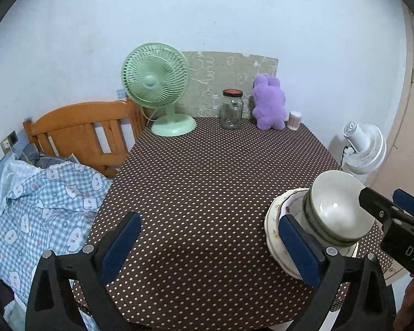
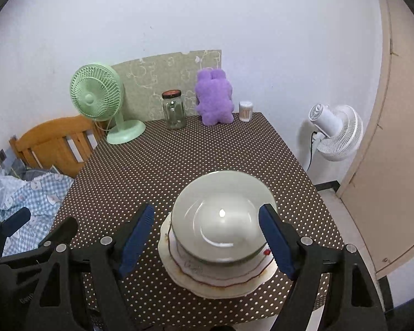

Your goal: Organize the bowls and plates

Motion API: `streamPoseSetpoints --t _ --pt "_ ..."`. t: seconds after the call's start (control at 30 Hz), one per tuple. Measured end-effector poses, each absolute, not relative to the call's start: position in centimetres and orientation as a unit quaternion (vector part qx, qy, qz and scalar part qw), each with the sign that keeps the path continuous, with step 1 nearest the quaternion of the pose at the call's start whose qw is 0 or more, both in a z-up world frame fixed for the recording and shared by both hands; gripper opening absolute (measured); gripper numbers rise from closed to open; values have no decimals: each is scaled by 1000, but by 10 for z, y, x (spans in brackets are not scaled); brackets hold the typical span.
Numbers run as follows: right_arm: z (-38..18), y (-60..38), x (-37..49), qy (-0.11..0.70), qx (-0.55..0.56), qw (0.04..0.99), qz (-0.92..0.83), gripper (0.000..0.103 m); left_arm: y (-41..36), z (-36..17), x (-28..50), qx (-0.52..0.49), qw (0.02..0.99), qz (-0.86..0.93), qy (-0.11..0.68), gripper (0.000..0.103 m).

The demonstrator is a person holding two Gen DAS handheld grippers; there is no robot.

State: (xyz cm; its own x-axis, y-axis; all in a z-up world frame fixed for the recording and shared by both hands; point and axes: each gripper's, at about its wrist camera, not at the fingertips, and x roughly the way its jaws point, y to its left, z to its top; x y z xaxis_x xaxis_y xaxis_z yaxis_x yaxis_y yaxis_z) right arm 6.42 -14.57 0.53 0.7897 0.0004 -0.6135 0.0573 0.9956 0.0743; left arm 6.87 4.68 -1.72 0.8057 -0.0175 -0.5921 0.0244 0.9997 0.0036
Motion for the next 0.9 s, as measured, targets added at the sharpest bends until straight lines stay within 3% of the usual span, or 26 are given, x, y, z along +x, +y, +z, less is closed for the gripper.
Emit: streamPoseSetpoints --t 0.9 --pt "-36 -122 -4 303 42 952 -22 87 69 -44 10 4 967 -39 252 103"
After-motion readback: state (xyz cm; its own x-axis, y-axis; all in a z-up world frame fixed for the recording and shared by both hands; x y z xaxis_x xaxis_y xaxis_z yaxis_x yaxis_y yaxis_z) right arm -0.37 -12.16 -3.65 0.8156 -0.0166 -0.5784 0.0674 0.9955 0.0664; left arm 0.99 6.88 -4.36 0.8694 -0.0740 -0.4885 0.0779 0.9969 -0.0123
